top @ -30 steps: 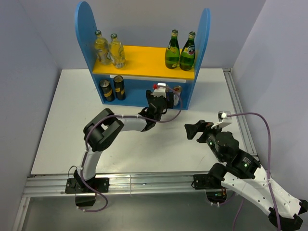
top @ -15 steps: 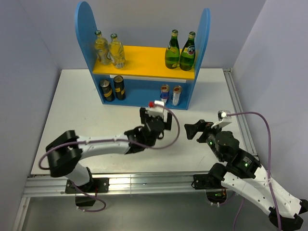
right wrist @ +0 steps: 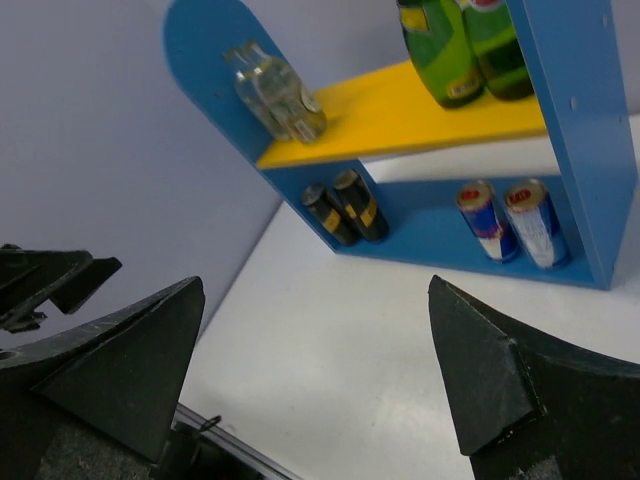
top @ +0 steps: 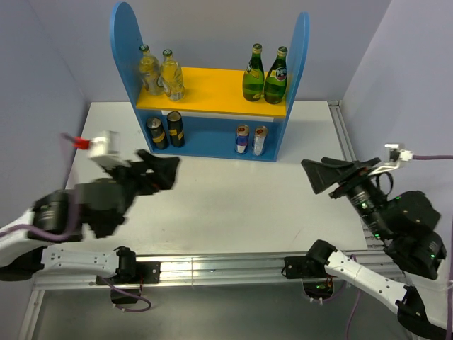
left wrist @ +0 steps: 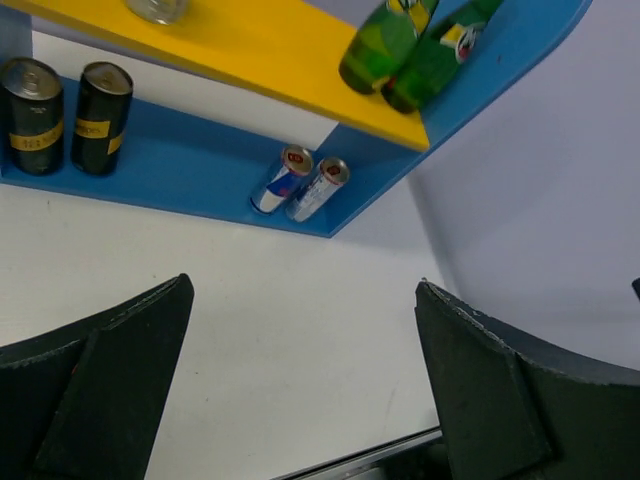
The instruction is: Place and organize the beverage onto the shelf
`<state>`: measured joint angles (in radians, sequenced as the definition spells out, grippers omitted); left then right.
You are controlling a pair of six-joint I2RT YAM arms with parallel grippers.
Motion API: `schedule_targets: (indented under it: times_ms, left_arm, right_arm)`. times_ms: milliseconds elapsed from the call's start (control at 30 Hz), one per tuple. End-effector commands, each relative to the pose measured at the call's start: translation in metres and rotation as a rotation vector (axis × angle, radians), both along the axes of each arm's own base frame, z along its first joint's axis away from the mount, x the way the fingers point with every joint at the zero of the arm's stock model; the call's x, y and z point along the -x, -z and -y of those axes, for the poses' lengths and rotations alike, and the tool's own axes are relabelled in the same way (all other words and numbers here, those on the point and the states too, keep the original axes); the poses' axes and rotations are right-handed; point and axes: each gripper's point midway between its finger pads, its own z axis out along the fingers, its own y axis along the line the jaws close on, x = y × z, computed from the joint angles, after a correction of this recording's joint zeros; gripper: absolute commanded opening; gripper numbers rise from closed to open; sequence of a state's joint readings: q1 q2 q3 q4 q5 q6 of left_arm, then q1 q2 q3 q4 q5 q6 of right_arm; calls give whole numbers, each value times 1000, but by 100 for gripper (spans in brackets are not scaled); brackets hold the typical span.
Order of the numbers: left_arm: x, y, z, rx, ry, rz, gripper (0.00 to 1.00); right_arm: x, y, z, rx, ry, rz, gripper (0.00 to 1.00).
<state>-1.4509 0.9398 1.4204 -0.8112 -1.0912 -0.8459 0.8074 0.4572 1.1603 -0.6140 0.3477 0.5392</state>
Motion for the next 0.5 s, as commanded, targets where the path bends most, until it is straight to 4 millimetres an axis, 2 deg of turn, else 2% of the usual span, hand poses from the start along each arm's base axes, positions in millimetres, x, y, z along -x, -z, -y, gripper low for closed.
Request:
schedule_targets:
  times_ms: [0,67,100,133,267,467]
  left_arm:
    - [5,0,-54,-33,-17,-7,99]
    - [9,-5,-60,3,17,7,99]
    - [10,-17,-69,61,32,37,99]
    - [11,-19,-71,70,43,51,99]
    - [10,-29,-85,107,38,88,99]
    - [5,-33,-93,71,-20,94,99]
  right_arm:
    - [9,-13,3,67,-34,12,100]
    - [13,-23,3,61,-49,28,100]
    - [14,-25,2,61,-59,32,100]
    - [15,-27,2,57,-61,33,100]
    - [11,-22,0,72,-57,18,100]
    - [6,-15,-4,86,-47,3,100]
